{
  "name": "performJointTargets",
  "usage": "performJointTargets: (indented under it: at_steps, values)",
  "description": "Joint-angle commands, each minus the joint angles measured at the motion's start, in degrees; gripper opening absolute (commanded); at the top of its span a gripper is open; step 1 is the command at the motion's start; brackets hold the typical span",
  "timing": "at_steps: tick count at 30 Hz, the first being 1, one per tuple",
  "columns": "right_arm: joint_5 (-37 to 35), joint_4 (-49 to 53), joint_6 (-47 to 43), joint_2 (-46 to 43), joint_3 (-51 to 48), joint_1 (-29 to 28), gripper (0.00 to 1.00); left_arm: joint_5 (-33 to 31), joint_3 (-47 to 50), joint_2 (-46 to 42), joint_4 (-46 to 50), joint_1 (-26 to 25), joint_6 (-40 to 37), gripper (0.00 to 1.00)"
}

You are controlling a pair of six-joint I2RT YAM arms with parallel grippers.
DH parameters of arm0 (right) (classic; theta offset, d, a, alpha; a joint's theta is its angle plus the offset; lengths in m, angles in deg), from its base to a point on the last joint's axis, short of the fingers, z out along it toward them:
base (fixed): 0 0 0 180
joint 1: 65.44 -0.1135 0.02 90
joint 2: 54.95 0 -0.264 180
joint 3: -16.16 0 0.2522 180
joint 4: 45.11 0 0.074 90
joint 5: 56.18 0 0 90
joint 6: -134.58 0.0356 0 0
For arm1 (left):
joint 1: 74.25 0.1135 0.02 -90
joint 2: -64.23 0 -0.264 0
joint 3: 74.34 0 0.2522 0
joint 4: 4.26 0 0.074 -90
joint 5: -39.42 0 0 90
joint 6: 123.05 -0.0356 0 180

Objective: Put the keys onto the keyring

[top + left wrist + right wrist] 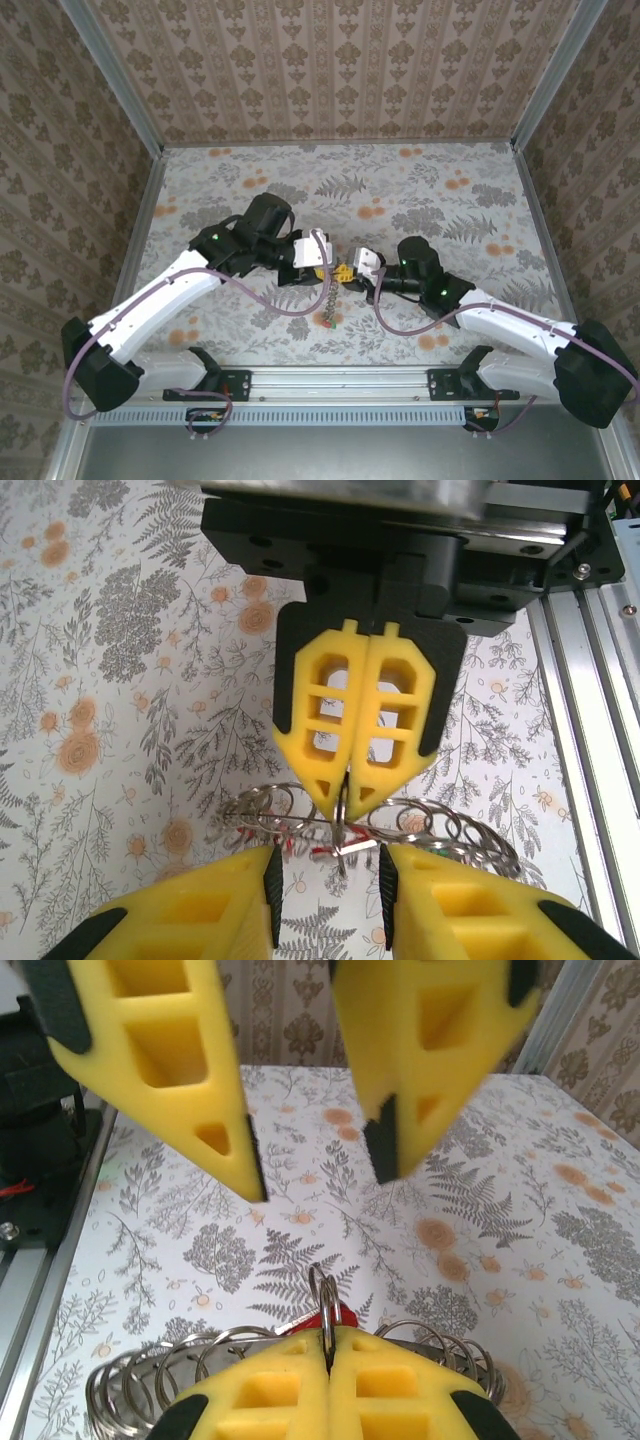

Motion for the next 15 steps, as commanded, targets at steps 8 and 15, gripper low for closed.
performJointTargets:
  at_steps: [8, 15]
  values:
    - [2.1, -15.9, 6.7, -1.4, -1.6, 0.3, 0.0, 1.5, 2.7, -0.8, -6.0, 0.4, 0.9, 0.32]
    - [1.7, -22.9, 9.9, -0.5, -3.4, 0.3, 0.0, 2.9, 3.6, -0.8, -6.6, 0.7, 0.7, 0.13]
